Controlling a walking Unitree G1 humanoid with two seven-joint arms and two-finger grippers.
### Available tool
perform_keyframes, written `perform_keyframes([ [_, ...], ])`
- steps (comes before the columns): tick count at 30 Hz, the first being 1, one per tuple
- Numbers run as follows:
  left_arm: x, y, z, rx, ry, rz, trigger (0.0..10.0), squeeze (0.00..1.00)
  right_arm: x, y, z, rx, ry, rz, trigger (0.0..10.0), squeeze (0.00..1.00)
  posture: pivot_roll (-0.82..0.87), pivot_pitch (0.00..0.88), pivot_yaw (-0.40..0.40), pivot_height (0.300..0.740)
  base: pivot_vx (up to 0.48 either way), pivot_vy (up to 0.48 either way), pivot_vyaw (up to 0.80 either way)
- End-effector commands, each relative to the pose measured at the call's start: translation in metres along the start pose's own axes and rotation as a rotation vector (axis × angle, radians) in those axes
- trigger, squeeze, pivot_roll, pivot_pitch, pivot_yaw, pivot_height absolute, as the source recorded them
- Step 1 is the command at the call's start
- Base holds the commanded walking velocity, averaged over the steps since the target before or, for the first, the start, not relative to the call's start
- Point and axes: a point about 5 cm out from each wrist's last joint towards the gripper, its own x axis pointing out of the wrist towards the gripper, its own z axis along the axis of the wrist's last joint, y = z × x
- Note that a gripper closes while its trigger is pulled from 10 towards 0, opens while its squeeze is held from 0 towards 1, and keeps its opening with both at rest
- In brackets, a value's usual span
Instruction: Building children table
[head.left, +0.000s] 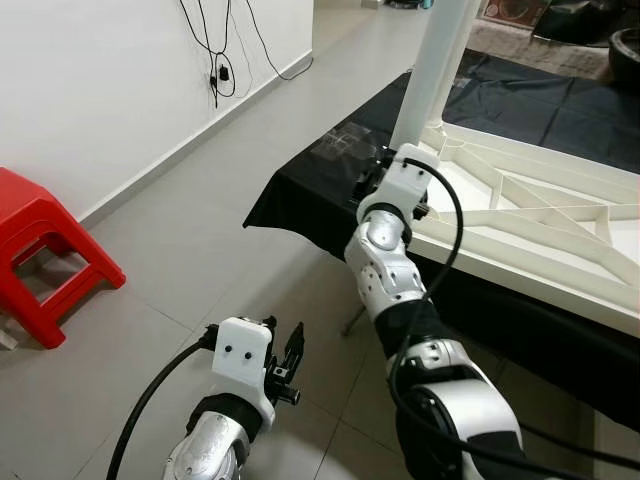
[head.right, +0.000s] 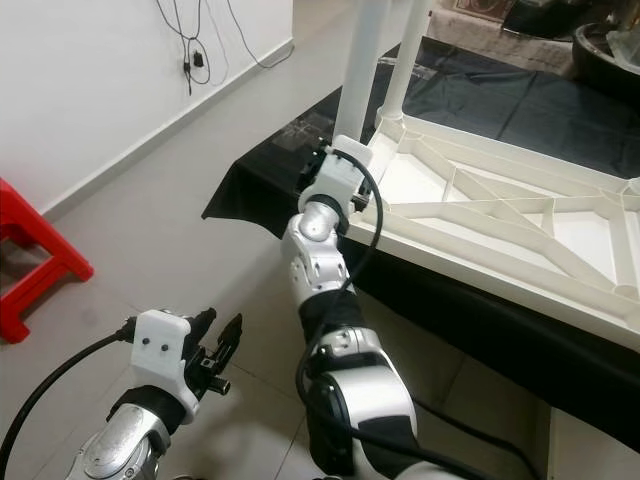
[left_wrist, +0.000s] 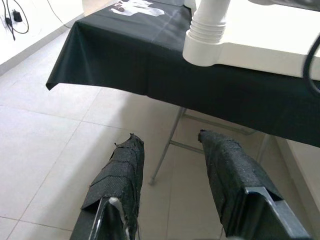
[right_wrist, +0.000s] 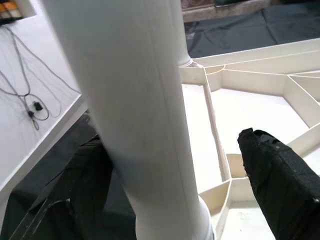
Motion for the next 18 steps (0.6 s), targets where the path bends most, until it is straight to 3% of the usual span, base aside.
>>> perform_keyframes([
  [1, 0.0, 0.0, -0.003, 0.0, 0.01, -0.003, 10.0, 0.0, -0.003, 0.001, -0.001, -0.003, 0.005, 0.015, 10.0, 0.0, 0.1, 0.123, -0.059, 0.74, 0.0, 0.0, 0.0],
  [7, 0.001, 0.0, -0.004, 0.003, 0.011, -0.004, 10.0, 0.0, -0.01, -0.008, 0.002, -0.016, -0.002, 0.083, 10.0, 0.0, 0.1, 0.126, -0.058, 0.74, 0.0, 0.0, 0.0],
  [10, 0.002, 0.001, -0.005, -0.002, 0.014, -0.001, 10.0, 0.0, -0.026, -0.031, -0.002, -0.09, 0.021, 0.151, 10.0, 0.0, 0.09, 0.129, -0.054, 0.74, 0.0, 0.0, 0.0],
  [13, 0.002, 0.002, -0.006, -0.005, 0.016, 0.001, 10.0, 0.0, -0.033, -0.04, -0.007, -0.121, 0.04, 0.165, 10.0, 0.0, 0.09, 0.129, -0.054, 0.74, 0.0, 0.0, 0.0],
  [18, 0.004, 0.005, -0.007, -0.008, 0.016, 0.022, 10.0, 0.0, -0.063, -0.076, -0.026, -0.225, 0.104, 0.234, 10.0, 0.0, 0.07, 0.124, -0.051, 0.74, 0.0, 0.0, 0.0],
])
